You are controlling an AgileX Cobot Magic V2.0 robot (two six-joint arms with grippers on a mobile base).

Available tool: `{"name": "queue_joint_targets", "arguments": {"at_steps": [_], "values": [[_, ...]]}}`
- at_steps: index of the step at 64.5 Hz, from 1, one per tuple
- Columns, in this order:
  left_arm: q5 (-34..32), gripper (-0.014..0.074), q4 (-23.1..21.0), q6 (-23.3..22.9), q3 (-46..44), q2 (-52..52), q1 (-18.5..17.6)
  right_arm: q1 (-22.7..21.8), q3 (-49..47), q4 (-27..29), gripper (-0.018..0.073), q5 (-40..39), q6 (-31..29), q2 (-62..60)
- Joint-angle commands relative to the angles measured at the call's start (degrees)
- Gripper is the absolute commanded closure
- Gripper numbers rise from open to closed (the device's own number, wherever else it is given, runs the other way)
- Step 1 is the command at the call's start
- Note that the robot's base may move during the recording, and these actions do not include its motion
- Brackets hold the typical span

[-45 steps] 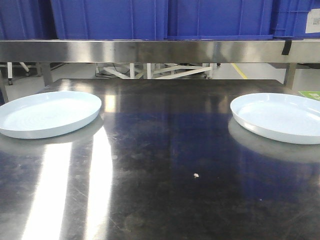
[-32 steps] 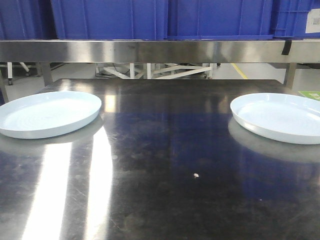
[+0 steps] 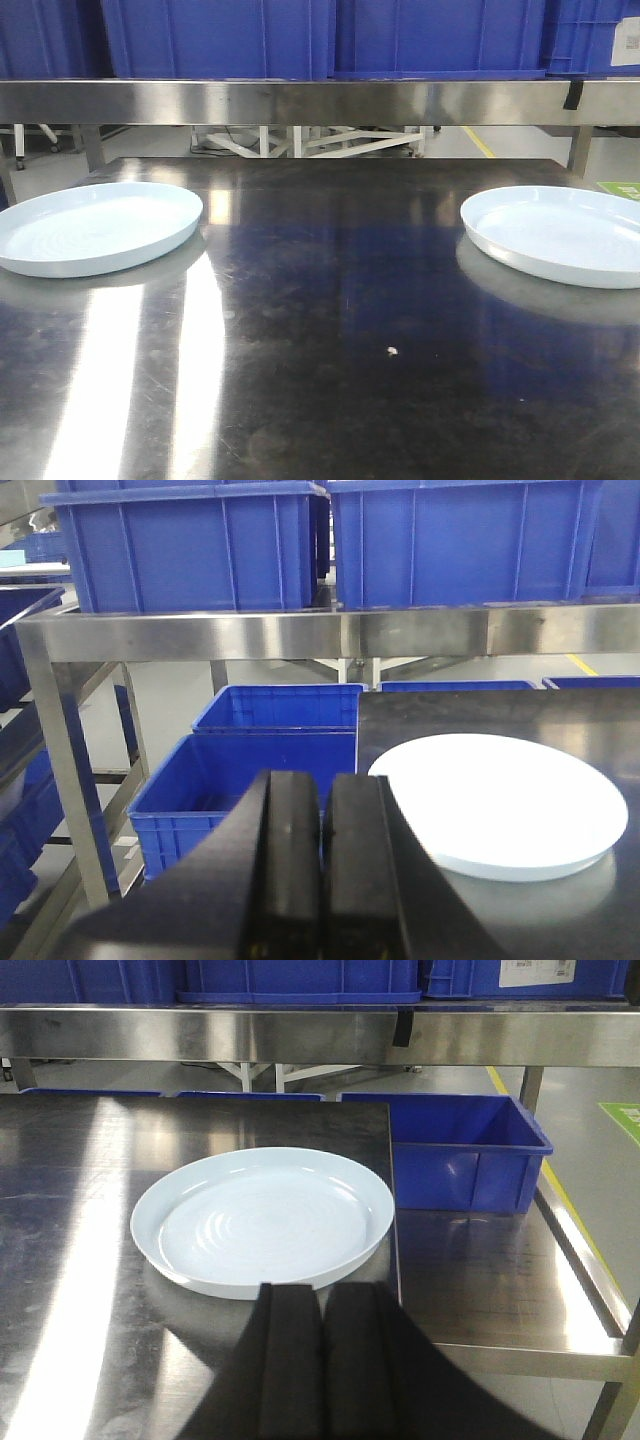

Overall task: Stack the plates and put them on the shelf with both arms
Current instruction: 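Move the left gripper toward the white plate on its side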

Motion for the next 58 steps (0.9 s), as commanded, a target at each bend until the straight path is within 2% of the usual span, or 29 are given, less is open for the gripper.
{"name": "queue_joint_targets", "arguments": {"at_steps": [1,21,36,47,58], "values": [[-2.82,0.0514,-0.59,-0.24,-4.66,0.40,-0.18,-0.21,0.07,-0.25,0.0503,-4.57,-0.46,-1.13],[1.14,0.0514,-0.59,-0.24,-15.84,11.78,-0.18,-0.21,0.07,-0.25,0.0503,-4.57,-0.46,-1.13],[10.62,0.0514,-0.59,-0.24,-23.40,24.37,-0.18,-0.21,0.07,-0.25,0.0503,-4.57,-0.46,-1.13],[10.86,0.0514,-0.73,-0.24,-27.62,34.11,-0.18,-0.21,0.07,-0.25,0.0503,-4.57,-0.46,-1.13],[13.23,0.0514,-8.75,-0.24,-31.71,44.64,-0.18,-0.21,0.07,-0.25,0.0503,-4.57,-0.46,-1.13]]}}
